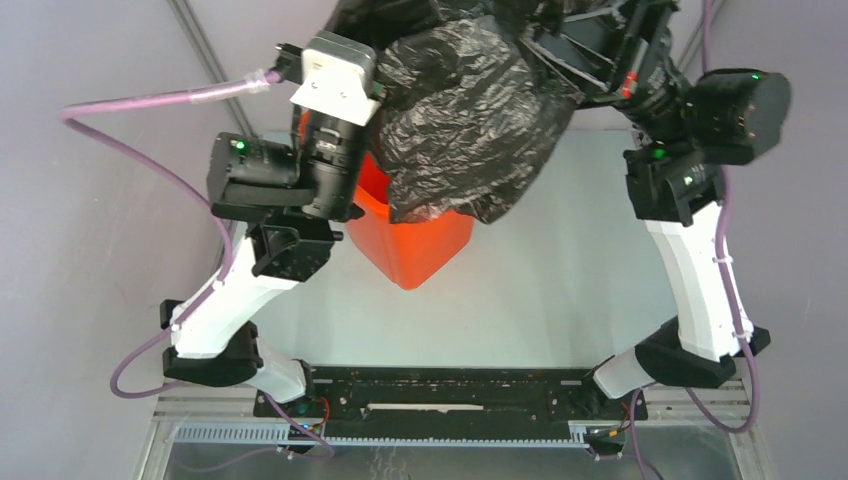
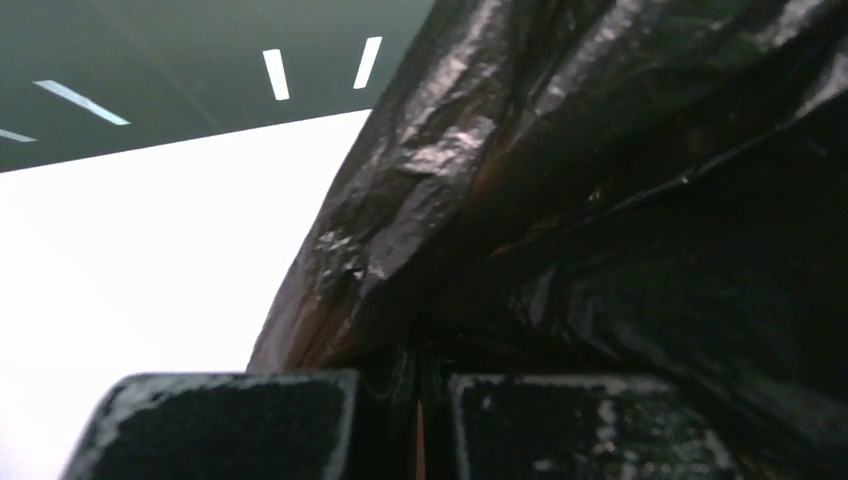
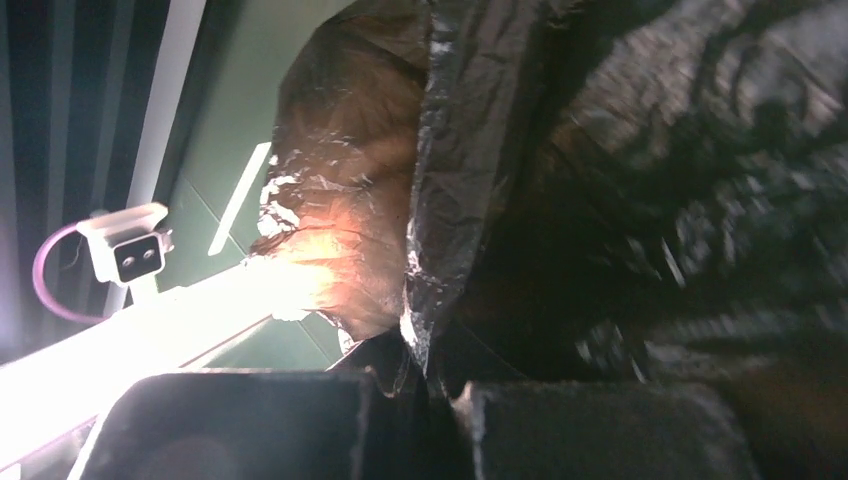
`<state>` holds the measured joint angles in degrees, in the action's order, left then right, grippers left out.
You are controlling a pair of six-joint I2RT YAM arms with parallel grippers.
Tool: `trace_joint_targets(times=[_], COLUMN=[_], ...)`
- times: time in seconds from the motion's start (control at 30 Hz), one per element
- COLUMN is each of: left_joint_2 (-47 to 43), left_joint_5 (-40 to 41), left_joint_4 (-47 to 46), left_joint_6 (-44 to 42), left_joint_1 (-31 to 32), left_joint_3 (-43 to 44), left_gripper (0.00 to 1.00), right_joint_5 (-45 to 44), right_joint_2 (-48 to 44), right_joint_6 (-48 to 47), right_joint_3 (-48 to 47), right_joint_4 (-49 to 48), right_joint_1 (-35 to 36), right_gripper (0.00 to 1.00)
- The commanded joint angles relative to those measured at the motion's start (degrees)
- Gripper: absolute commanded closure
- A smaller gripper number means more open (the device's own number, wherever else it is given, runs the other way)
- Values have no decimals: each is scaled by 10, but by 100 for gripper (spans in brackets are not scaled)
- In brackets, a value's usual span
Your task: Put the trash bags into the trash bin
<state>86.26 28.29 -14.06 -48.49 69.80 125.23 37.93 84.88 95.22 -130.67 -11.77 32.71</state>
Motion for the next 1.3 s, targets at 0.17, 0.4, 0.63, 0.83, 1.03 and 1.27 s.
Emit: trace_joint_targets(times=[0.17, 0.4, 0.63, 0.83, 1.03, 1.27], left_joint_2=[-33, -100, -95, -41, 30, -24], left_joint_5=[12, -6, -76, -127, -137, -137], left_joint_4=[-6, -65, -19, -18, -15, -23], left_joint_6=[-58, 107, 224, 258, 404, 431], left_joint_1=[-19, -105, -182, -208, -255, -265], left_joint_3=[51, -130, -143, -73, -1, -119], left_gripper=[100, 100, 100, 100, 100, 100], right_joint_5=[-8, -3, -10, -23, -26, -23], right_joint_2=[51, 32, -21, -59, -80, -95], right_joint_6=[-10, -27, -48, -48, -35, -27], right_joint_3=[-67, -11, 94, 156, 205, 246], right_joint_4=[-25, -26, -22, 2, -3, 8], right_joint_1=[49, 54, 41, 18, 7, -3], right_gripper=[100, 100, 100, 100, 100, 100])
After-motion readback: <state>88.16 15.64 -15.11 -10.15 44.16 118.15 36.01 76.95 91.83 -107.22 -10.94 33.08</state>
